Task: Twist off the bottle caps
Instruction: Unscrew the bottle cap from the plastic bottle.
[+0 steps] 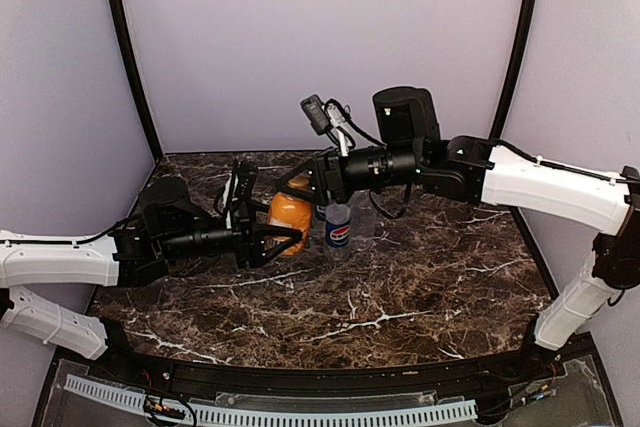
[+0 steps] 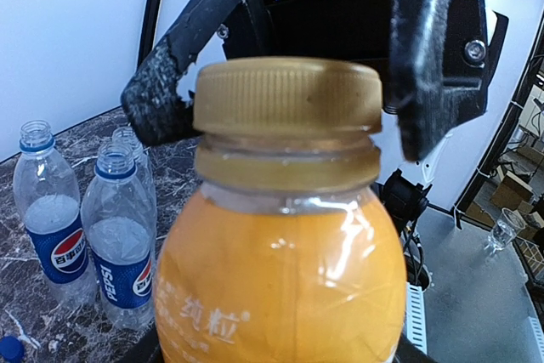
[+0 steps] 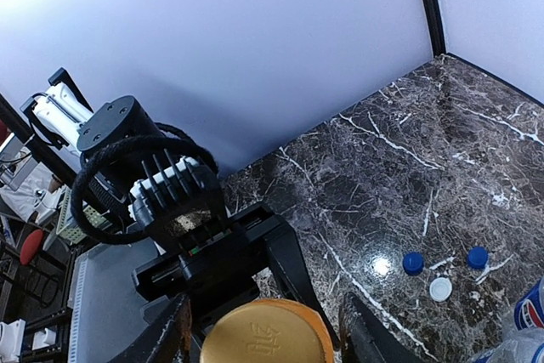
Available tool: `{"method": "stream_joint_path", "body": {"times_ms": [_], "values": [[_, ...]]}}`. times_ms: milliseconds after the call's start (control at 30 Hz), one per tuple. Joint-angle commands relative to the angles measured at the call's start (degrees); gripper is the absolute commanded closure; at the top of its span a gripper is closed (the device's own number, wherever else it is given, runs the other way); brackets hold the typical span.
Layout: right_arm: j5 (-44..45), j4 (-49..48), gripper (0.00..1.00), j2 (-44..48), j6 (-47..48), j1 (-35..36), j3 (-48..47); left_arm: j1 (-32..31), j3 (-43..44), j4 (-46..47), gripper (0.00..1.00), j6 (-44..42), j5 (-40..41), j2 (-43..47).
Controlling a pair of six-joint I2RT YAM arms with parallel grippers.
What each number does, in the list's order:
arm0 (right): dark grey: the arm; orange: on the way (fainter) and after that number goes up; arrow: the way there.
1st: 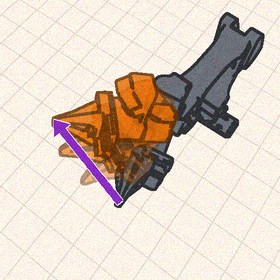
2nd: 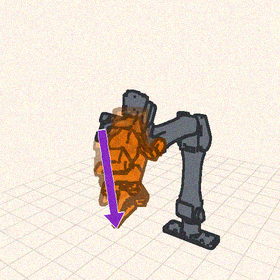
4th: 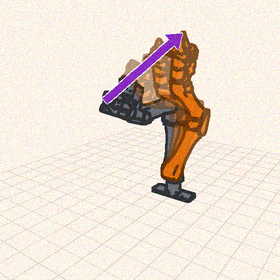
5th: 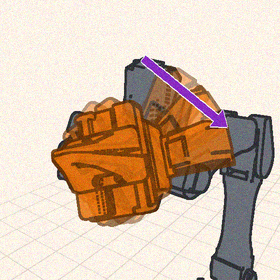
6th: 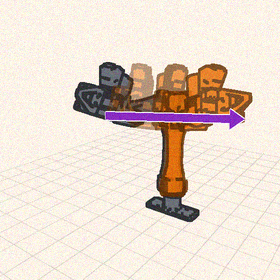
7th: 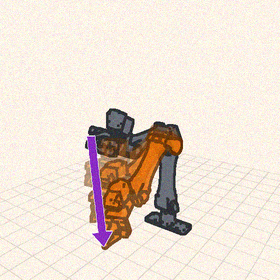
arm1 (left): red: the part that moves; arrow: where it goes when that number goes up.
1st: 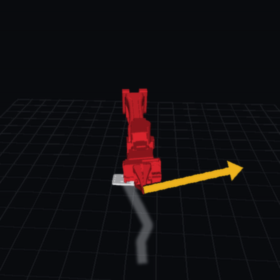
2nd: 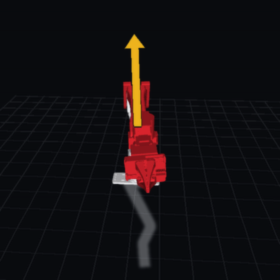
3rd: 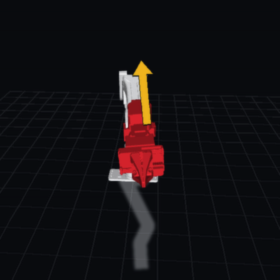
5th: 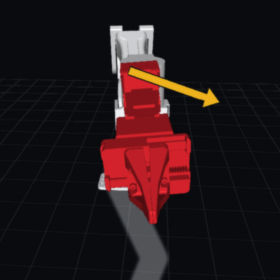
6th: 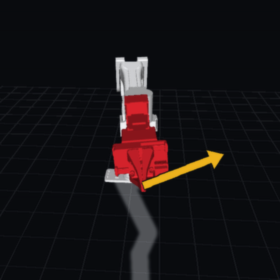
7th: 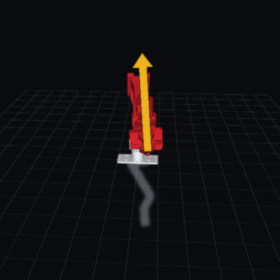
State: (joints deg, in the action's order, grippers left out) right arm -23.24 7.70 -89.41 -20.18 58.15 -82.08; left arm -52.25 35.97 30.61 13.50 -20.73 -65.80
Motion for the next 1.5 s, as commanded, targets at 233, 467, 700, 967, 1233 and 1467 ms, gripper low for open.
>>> {"method": "stream_joint_path", "body": {"times_ms": [233, 467, 700, 967, 1233, 1467], "values": [[-0.3, -4.0, 0.67, 2.5, 0.3, 0.0, 1.5, -0.1, 1.0, 0.2, 0.93, -0.7, 0.2, 0.5], [-6.4, -7.3, 0.88, 3.2, 2.9, -1.6, 3.3, 0.0, 0.9, 0.5, 0.93, -0.7, 0.0, 0.9], [-28.8, -7.9, 0.89, 2.1, 18.2, -3.6, 2.6, 0.0, -0.9, 6.5, 0.93, 1.0, -9.7, 1.6], [-45.8, -1.5, 0.79, -2.4, 25.0, -5.2, -2.8, 0.0, -3.0, 21.6, 0.92, 8.3, -27.0, -0.5], [-33.8, -2.8, 0.58, 0.7, 19.6, -5.2, -1.1, 0.0, -3.3, 19.5, 0.92, 6.3, -22.2, 0.0], [-26.4, -4.6, 0.40, 3.9, 14.0, -4.7, 0.7, 0.0, -3.0, 16.8, 0.92, 4.6, -18.1, 0.1]]}}
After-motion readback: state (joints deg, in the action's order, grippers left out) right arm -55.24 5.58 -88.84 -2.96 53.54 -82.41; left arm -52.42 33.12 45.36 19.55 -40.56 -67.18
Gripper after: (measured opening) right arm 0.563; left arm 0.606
